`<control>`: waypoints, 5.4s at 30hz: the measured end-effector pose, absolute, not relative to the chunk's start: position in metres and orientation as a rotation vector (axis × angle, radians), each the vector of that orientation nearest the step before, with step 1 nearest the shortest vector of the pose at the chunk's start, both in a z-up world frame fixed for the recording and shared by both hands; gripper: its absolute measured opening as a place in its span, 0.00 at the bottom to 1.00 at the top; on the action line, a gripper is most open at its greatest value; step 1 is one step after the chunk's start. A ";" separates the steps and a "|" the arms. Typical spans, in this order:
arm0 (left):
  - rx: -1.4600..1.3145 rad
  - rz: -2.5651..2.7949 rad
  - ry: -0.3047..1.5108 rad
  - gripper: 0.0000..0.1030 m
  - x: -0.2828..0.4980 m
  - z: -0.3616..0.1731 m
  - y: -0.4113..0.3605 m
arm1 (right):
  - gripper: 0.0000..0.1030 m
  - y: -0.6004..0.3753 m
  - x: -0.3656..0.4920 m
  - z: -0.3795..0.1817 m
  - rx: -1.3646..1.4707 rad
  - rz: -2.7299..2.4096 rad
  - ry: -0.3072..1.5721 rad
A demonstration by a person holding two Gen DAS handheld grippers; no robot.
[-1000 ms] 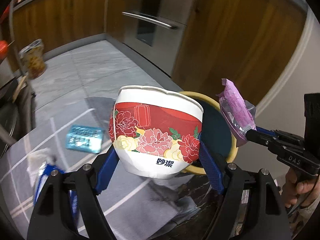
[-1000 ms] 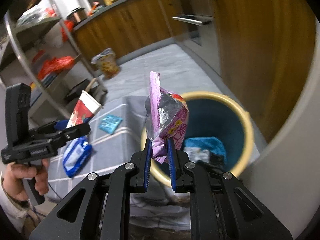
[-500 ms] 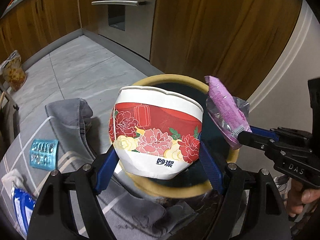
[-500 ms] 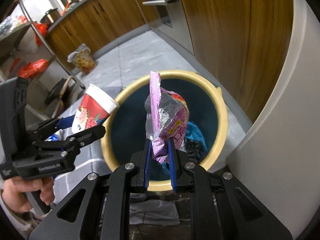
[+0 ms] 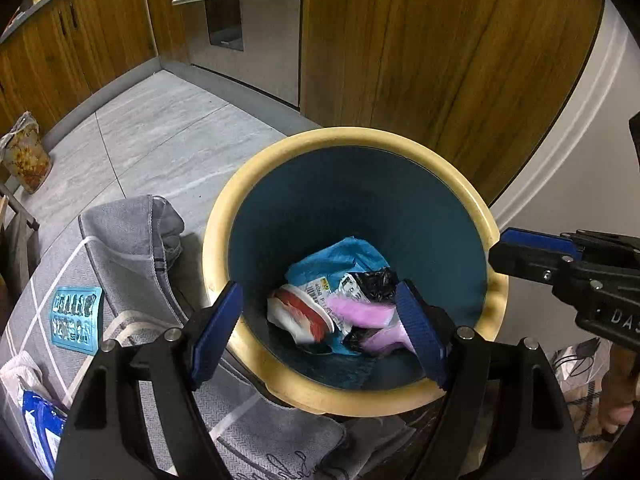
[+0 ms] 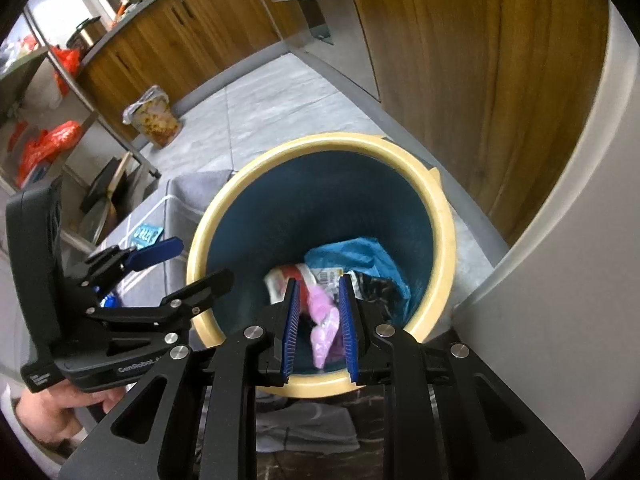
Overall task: Collect trash
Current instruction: 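Carry the paper cup and pink wrapper over the bin and release both, then move both open grippers back toward the stool, then grasp the blue wipes pack with the left gripper while the right grasps the blue blister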
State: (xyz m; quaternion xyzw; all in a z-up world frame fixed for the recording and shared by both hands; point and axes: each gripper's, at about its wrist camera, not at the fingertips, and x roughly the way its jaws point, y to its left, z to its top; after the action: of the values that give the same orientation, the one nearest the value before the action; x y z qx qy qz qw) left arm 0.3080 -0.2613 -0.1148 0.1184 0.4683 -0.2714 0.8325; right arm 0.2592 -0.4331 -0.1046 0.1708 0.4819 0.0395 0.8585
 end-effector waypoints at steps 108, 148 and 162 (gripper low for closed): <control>0.053 -0.283 1.322 0.54 0.213 -0.157 0.113 | 0.72 -0.098 0.391 -0.151 -0.298 0.561 1.107; 0.016 -0.325 1.366 0.61 0.222 -0.166 0.112 | 0.69 -0.089 0.346 -0.168 -0.462 0.662 1.158; 0.077 -0.313 1.344 0.77 0.235 -0.170 0.100 | 0.81 -0.073 0.344 -0.171 -0.609 0.694 1.121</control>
State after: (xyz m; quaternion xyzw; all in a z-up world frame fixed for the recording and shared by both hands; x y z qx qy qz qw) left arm 0.2352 0.1005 -0.1695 0.0353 0.6198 -0.1444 0.7705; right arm 0.3438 -0.0730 -0.1710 -0.2785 0.5126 0.3175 0.7476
